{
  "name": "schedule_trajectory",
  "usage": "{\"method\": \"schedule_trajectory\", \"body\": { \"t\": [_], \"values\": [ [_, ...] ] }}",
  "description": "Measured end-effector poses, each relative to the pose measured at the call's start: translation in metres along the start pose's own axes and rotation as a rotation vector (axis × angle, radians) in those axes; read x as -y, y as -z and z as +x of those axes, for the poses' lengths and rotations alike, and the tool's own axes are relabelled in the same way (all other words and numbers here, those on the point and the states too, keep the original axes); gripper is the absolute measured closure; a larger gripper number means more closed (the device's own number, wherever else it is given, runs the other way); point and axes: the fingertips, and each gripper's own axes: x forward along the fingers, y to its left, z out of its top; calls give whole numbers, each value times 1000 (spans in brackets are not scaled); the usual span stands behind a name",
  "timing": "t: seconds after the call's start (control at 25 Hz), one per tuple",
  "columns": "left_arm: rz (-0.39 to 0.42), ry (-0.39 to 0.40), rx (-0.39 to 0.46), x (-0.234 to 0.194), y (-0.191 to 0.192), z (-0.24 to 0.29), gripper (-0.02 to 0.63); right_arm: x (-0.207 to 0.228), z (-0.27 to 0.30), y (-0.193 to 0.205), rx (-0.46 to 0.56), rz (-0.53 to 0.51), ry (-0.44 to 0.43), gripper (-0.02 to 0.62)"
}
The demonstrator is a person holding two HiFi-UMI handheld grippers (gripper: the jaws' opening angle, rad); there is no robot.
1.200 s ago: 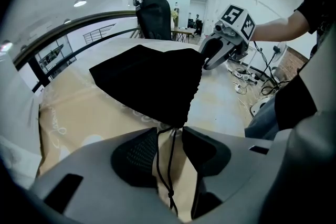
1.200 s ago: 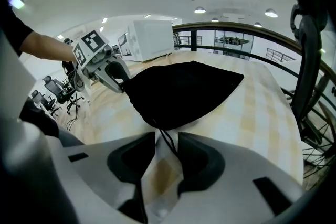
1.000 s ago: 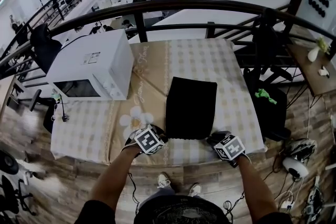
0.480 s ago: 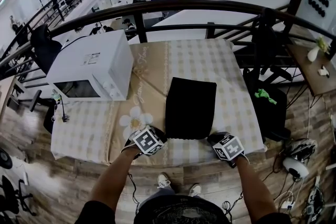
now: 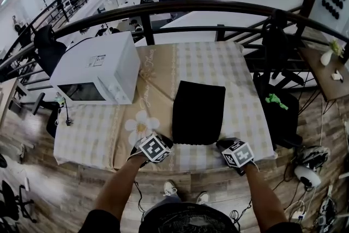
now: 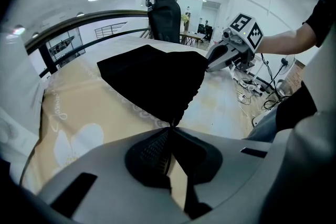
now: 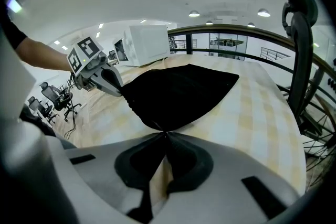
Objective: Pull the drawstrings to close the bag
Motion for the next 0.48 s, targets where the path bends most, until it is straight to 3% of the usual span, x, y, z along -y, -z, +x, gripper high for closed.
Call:
{"method": "schedule_trajectory", "body": {
  "t": [0.48],
  "values": [
    [-45, -62, 70, -2, -13, -18, 580, 3, -12, -11, 50, 3, 16, 572]
  ]
}}
